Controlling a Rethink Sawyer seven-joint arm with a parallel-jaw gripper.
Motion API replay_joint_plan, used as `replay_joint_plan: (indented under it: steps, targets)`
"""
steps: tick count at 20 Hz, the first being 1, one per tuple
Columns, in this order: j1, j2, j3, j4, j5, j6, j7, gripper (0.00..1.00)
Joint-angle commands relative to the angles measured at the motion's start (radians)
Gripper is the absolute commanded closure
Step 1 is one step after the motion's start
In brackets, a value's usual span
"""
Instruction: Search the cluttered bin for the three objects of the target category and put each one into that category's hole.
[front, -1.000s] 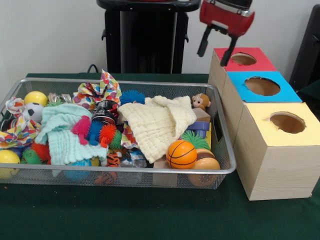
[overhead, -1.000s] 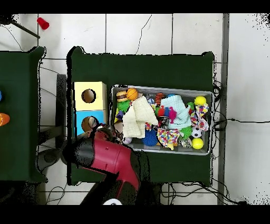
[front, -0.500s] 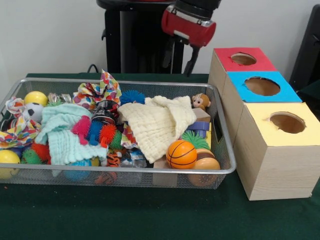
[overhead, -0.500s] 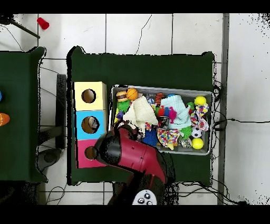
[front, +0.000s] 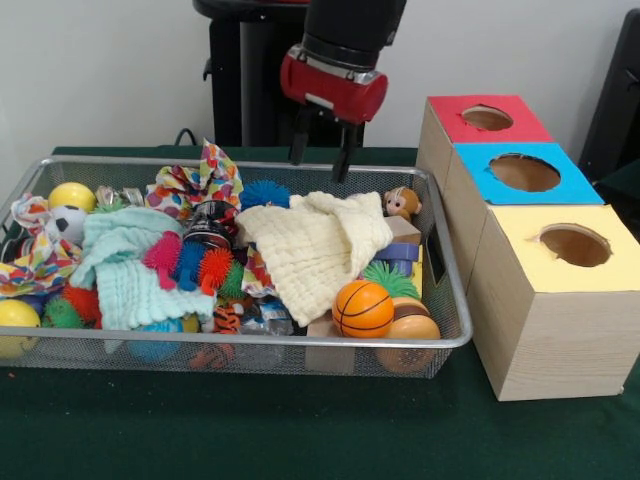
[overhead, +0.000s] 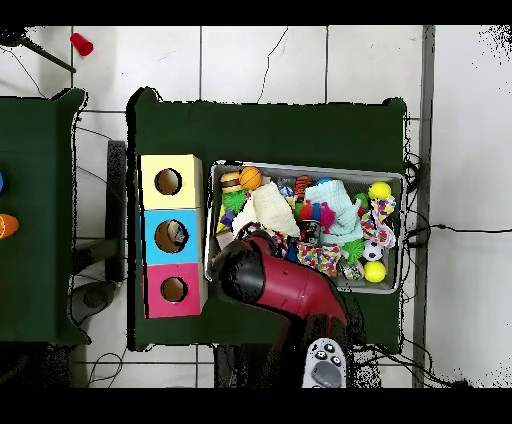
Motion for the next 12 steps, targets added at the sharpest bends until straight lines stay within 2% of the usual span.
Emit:
replay_joint_plan:
  steps: [1,12]
  targets:
    - [-0.108,0.037,0.192,-0.049,-0.091,0.073,-0.069,0.00]
    - [-0.195,0.095,0.253,-0.162,-0.170,0.118,-0.078,0.00]
